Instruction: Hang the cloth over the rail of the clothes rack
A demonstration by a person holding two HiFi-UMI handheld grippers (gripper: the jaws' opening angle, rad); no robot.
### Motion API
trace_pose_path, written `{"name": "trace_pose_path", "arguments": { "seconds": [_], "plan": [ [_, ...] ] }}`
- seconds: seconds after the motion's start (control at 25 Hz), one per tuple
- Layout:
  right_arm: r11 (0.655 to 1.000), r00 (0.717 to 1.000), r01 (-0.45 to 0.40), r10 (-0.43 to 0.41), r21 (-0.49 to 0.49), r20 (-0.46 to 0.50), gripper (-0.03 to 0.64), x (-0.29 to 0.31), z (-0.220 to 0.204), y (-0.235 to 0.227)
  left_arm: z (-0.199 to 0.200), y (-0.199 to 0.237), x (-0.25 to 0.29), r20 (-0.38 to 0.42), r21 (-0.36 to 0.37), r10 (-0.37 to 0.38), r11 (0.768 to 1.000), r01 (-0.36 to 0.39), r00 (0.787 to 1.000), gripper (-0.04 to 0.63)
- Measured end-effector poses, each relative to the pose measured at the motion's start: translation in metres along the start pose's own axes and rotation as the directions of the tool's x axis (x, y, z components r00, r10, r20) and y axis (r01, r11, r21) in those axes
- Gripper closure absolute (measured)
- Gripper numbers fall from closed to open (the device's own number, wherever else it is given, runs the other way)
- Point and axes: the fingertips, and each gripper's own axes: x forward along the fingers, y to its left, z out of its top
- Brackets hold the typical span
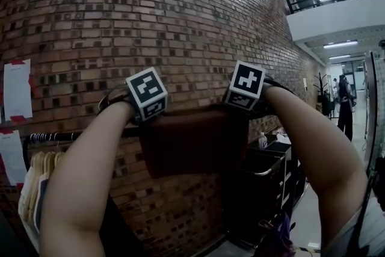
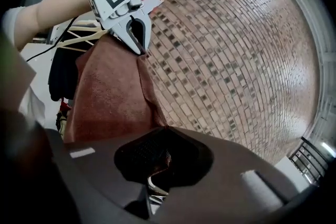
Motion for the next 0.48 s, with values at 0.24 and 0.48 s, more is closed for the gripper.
{"name": "trace_pose_path", "arguments": {
  "seconds": [0.24, 0.48],
  "plan": [
    [0.997, 0.998, -0.005, 0.001, -0.078, -0.061, 0.551, 0.004, -0.005, 0.004, 0.0, -0.008, 0.007, -0.039, 0.067, -0.017, 0.998, 0.02, 0.999, 0.558],
    [0.993, 0.994, 0.066, -0.074, -0.101, -0.077, 0.434, -0.003, -0.006, -0.005, 0.005, -0.006, 0.007, -0.034, 0.072, 0.005, 0.997, -0.003, 0.999, 0.396]
  ]
}}
